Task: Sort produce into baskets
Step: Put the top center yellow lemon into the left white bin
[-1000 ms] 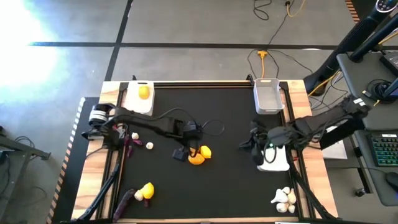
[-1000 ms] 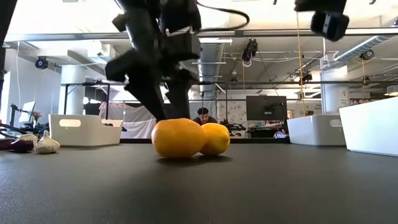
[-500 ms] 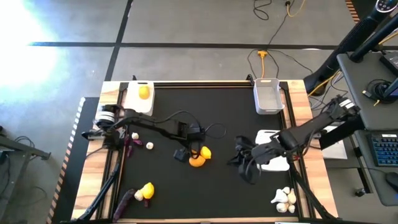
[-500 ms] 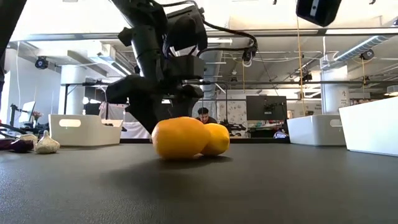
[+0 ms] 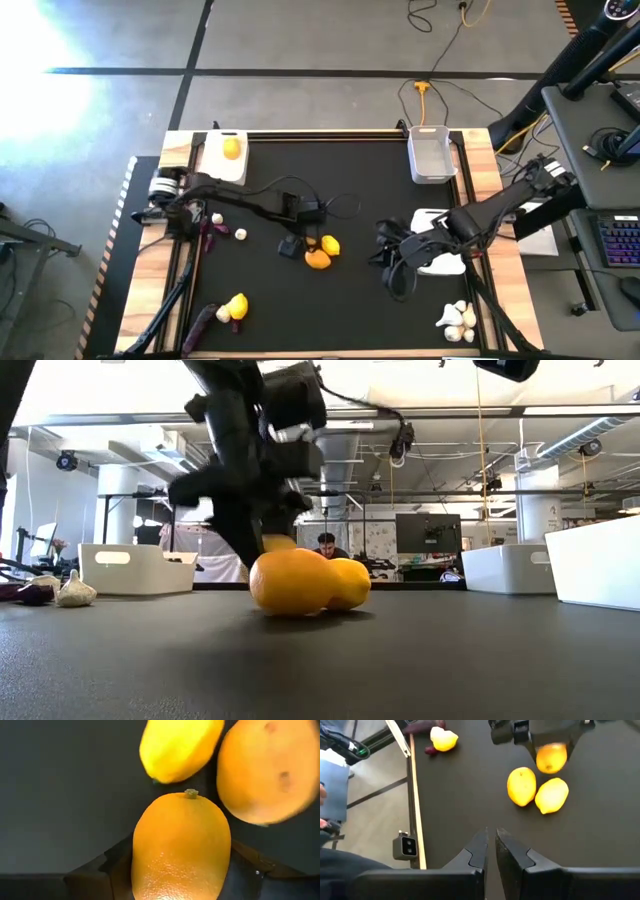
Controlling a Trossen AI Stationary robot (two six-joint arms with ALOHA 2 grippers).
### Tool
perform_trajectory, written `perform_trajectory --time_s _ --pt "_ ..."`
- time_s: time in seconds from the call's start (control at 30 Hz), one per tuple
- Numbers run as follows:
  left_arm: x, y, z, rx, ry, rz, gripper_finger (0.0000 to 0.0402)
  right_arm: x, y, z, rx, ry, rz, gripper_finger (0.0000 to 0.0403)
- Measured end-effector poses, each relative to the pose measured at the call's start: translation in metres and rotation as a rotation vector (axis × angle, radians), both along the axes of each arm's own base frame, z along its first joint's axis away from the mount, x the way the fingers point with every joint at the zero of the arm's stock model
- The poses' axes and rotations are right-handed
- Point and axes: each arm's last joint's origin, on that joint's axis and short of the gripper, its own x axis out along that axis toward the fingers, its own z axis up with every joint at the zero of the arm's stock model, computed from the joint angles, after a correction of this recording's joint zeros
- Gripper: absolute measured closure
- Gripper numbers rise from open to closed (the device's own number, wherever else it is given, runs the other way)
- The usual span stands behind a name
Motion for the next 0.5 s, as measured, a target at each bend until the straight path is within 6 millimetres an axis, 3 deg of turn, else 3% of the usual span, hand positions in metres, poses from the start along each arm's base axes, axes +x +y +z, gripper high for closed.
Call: perform_trajectory --time_s 0.17,0.3,0.5 --pt "-0.029 0.009 0.060 -0.002 -0.107 0.153 0.0182 0.000 -0.006 0.015 0.014 -0.050 -0.011 0.0376" --pt "-0.069 0.027 0.103 0.088 -0.175 0.395 0.0184 0.005 -0.016 0.020 0.007 -0.072 -0.041 0.0376" --pt "-0.137 0.068 0.136 0.193 -0.177 0.908 0.0185 0.015 -0.033 0.021 -0.066 -0.096 -0.049 0.0372"
